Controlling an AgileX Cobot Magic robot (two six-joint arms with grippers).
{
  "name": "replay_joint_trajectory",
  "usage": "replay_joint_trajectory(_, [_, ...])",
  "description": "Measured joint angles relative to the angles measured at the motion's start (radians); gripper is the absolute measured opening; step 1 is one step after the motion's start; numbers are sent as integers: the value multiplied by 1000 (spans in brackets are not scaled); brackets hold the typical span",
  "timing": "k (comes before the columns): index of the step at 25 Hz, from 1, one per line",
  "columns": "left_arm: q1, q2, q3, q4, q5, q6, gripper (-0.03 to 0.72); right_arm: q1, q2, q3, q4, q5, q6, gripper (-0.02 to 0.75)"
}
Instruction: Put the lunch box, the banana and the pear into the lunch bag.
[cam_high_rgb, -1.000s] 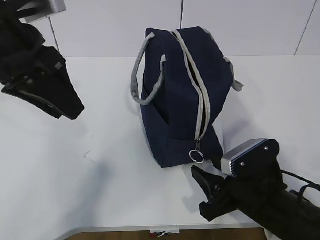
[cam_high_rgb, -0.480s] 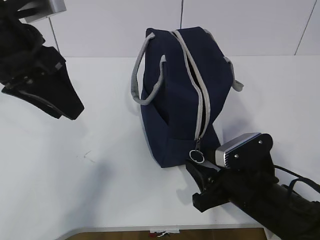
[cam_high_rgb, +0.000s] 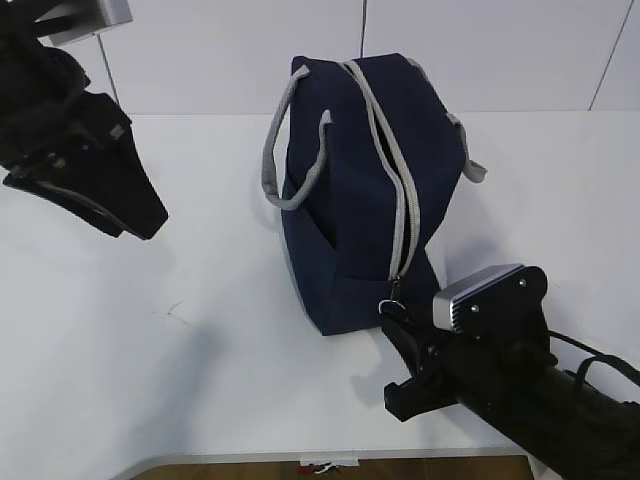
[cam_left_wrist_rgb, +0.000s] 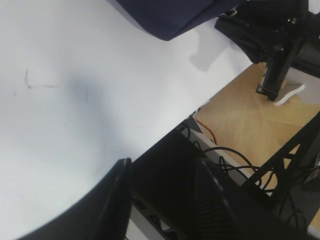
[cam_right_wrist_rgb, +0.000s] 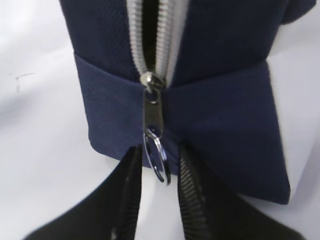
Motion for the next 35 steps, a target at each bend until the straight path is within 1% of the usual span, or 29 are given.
replay_joint_trajectory(3, [0,0,0,0,0,0,316,0,0,-2,0,0,7,200])
replay_joint_trajectory(5, [0,0,0,0,0,0,316,0,0,-2,0,0,7,177])
replay_joint_trajectory(11, [0,0,0,0,0,0,316,0,0,6,0,0,28,38])
replay_joint_trajectory(13, [0,0,0,0,0,0,316,0,0,21,0,-2,36,15])
replay_joint_trajectory(21, [0,0,0,0,0,0,315,0,-11,41,-8,-8,79,13])
replay_joint_trajectory(28, [0,0,0,0,2,0,307,0,-131,61,-17,3,81,13])
replay_joint_trajectory(35, [0,0,0,0,2,0,307,0,-297,62,-25,116,81,13])
